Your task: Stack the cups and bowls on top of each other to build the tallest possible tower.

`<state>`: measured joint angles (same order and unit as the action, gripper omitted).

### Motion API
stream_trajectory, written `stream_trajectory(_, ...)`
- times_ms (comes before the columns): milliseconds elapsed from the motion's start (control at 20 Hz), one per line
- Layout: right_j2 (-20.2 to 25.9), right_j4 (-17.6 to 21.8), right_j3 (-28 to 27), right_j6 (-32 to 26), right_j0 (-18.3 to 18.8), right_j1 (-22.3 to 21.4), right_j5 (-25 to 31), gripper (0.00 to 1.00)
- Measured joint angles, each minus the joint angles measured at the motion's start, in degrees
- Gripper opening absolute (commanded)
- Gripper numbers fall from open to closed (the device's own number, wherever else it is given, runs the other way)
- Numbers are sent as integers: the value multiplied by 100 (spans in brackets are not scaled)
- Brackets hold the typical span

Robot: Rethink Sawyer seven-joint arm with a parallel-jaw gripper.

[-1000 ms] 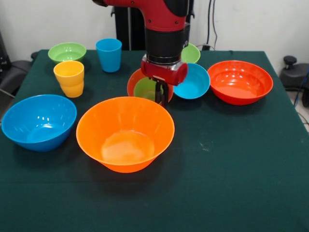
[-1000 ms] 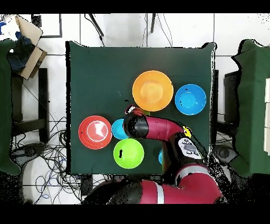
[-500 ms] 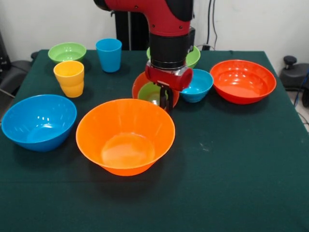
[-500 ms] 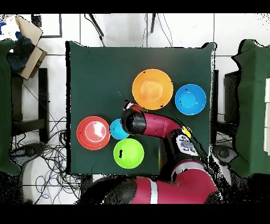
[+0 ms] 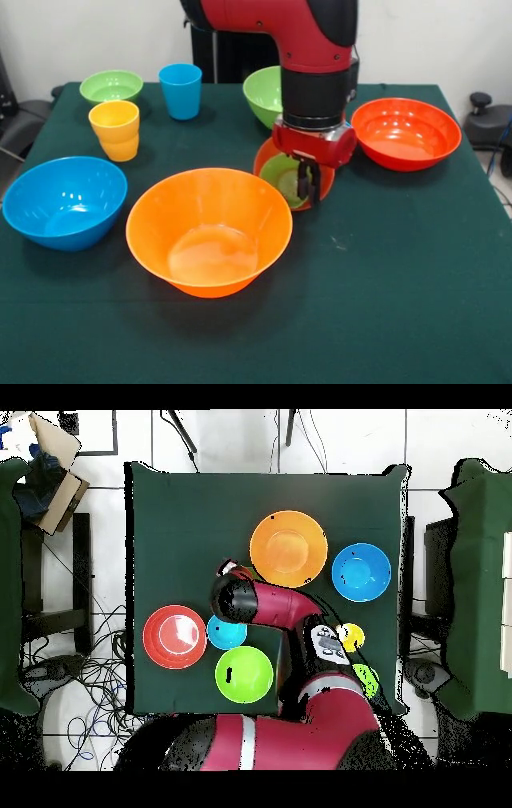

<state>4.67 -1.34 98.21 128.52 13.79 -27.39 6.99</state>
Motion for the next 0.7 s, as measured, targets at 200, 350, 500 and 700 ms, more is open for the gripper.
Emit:
stream_trajectory(200, 2, -214, -159, 0, -170, 59, -1, 0)
stream_trajectory(350, 5, -372, -273, 0, -263, 112, 0, 0)
stream_trajectory(500, 5, -479, -341, 0, -307, 142, 0, 0)
stream_trajectory(700, -5, -623, -464, 0, -377, 192, 0, 0)
